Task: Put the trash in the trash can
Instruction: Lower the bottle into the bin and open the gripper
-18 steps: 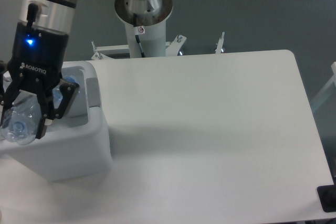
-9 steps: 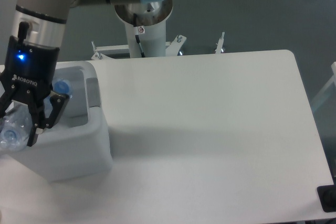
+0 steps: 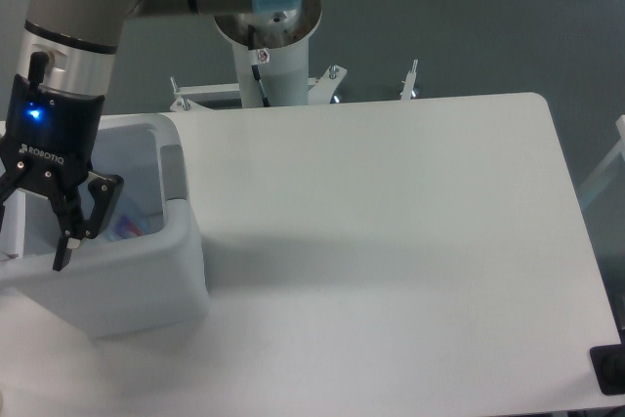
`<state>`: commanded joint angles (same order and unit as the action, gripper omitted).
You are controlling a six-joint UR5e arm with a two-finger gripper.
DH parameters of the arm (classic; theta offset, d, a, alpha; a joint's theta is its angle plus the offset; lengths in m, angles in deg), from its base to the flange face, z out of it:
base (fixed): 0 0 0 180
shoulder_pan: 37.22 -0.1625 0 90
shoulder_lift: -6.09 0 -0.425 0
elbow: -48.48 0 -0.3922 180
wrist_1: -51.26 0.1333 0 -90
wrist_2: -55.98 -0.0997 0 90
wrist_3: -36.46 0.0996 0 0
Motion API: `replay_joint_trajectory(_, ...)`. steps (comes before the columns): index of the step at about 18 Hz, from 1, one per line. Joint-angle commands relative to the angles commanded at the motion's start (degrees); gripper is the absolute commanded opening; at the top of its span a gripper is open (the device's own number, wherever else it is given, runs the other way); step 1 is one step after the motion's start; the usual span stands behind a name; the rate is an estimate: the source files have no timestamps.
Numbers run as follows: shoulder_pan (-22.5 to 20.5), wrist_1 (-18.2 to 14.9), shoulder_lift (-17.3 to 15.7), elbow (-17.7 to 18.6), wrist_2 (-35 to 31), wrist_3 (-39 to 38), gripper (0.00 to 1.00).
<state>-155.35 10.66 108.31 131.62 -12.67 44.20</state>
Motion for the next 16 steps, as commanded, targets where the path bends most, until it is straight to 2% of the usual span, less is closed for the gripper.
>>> replay_joint_trajectory(4, -0.44, -0.17, -1.59, 1.41, -0.78, 0.35, 1.00)
replay_joint_trajectory(6, -3.67, -0.26, -2.55, 2.11, -6.65, 1.23, 1.00)
replay_joint_trajectory(11, -8.69, -0.35, -2.03, 2.73, -17.29, 9.22, 1.00)
replay_joint_trajectory(16, -13.53, -0.88, -1.76, 4.22, -19.68, 16.00, 1.00)
